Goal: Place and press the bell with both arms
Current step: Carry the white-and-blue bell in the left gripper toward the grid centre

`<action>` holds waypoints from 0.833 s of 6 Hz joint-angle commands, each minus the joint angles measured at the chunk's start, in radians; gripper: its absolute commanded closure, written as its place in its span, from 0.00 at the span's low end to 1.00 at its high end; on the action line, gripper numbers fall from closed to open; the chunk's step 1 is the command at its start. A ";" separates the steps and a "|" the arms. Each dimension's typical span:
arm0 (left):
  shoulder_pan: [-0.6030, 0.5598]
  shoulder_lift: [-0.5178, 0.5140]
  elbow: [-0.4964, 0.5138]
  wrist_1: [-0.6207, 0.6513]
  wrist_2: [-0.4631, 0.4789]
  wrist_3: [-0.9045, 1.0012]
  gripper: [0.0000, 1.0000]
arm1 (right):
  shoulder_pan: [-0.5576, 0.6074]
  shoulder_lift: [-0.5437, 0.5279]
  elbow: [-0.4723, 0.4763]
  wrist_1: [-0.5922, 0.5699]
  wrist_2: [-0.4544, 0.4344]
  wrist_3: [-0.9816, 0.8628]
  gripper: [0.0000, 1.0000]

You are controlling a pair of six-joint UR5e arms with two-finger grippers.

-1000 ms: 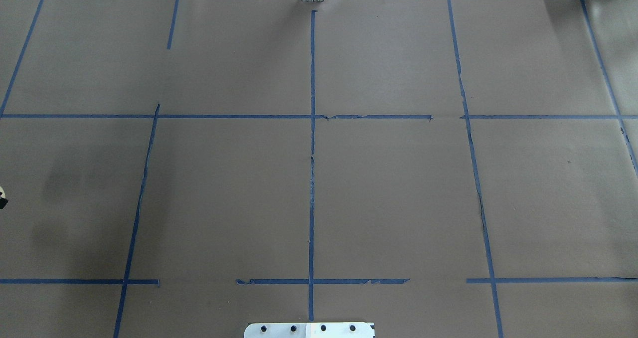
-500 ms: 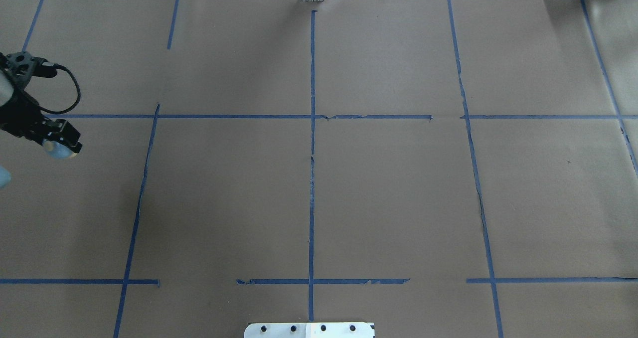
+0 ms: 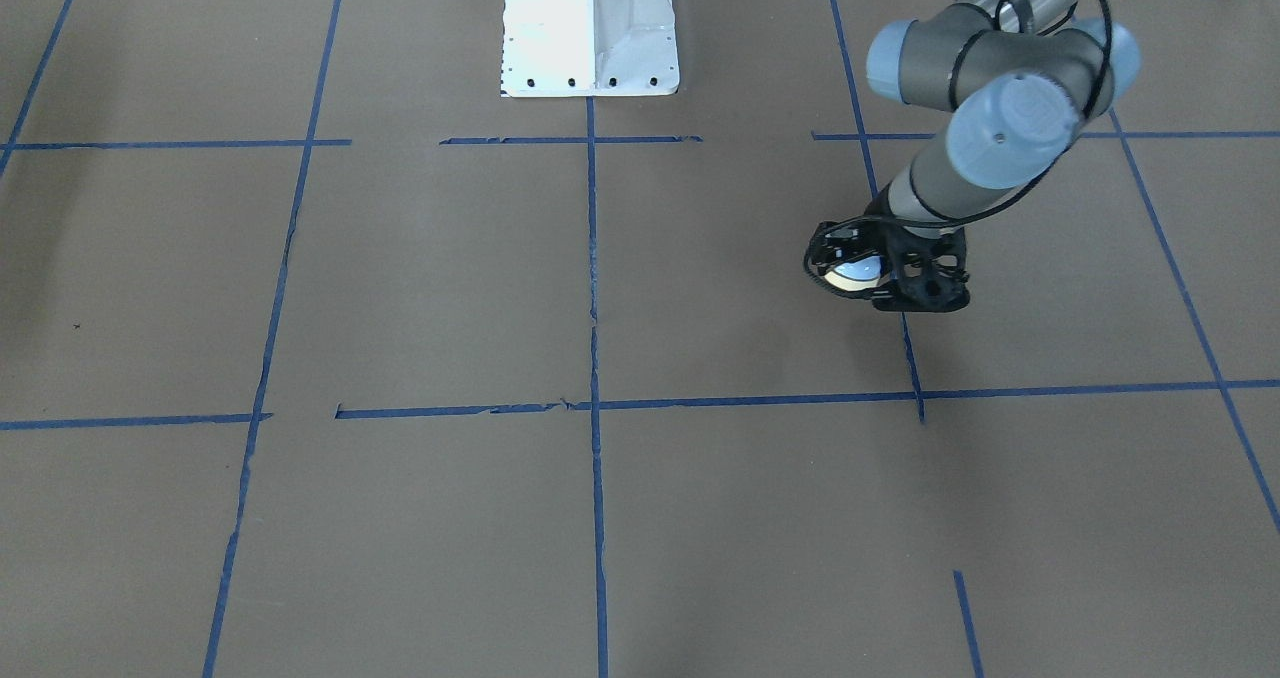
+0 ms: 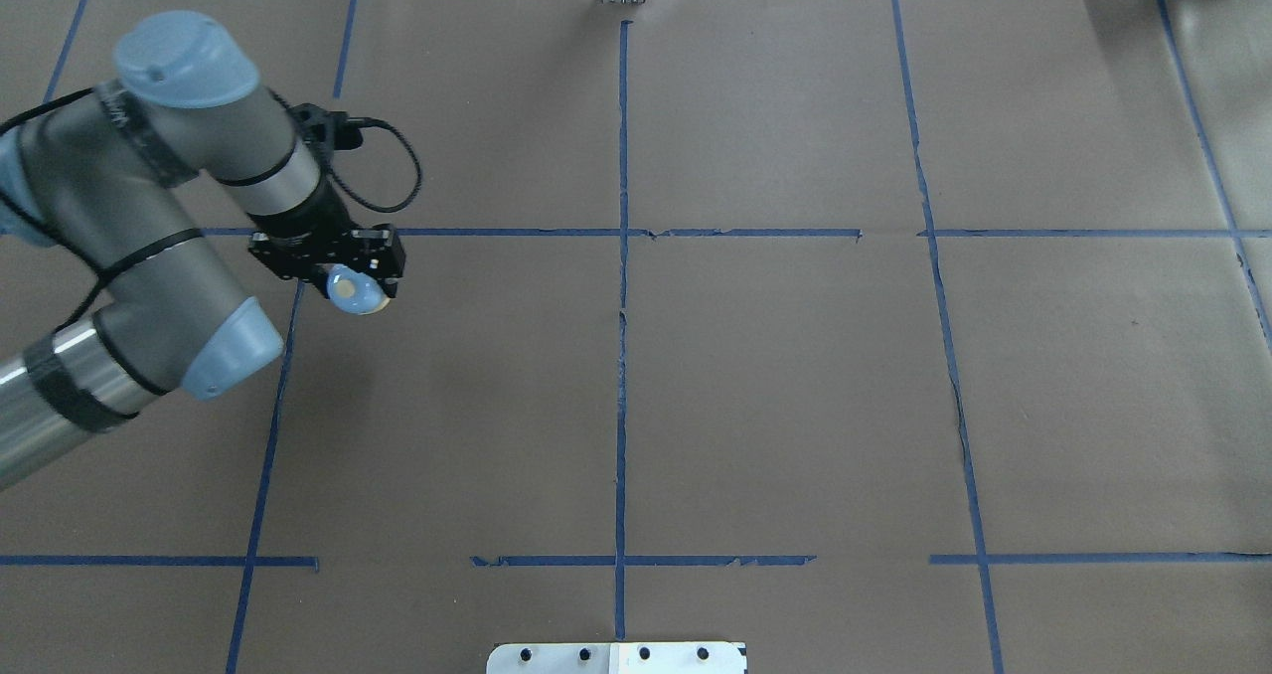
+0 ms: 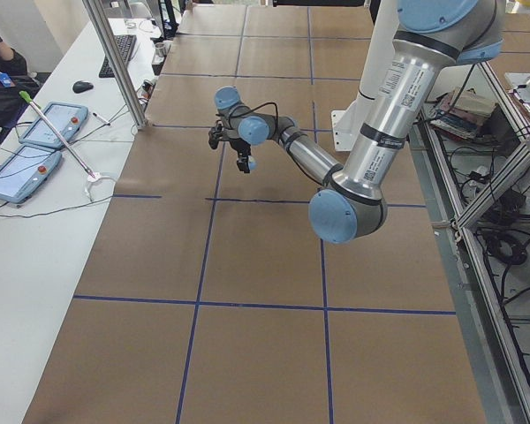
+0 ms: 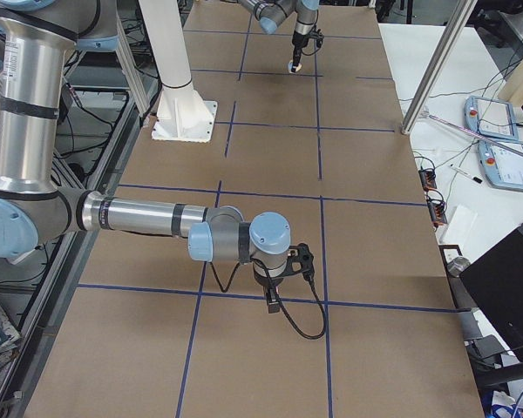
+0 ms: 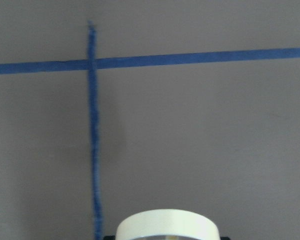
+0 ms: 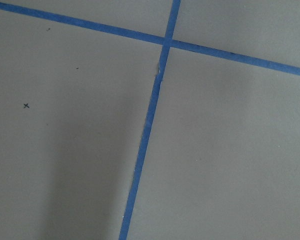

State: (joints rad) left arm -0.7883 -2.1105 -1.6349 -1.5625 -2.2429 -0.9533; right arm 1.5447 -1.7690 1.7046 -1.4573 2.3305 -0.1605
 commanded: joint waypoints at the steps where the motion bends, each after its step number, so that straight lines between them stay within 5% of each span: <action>1: 0.063 -0.258 0.232 -0.002 0.046 -0.122 0.96 | -0.003 0.002 0.000 0.000 0.000 0.001 0.00; 5: 0.169 -0.575 0.621 -0.123 0.169 -0.255 0.96 | -0.023 0.011 -0.014 0.003 -0.002 0.042 0.00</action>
State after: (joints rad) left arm -0.6323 -2.6165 -1.1128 -1.6492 -2.0869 -1.1946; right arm 1.5275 -1.7595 1.6923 -1.4553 2.3286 -0.1285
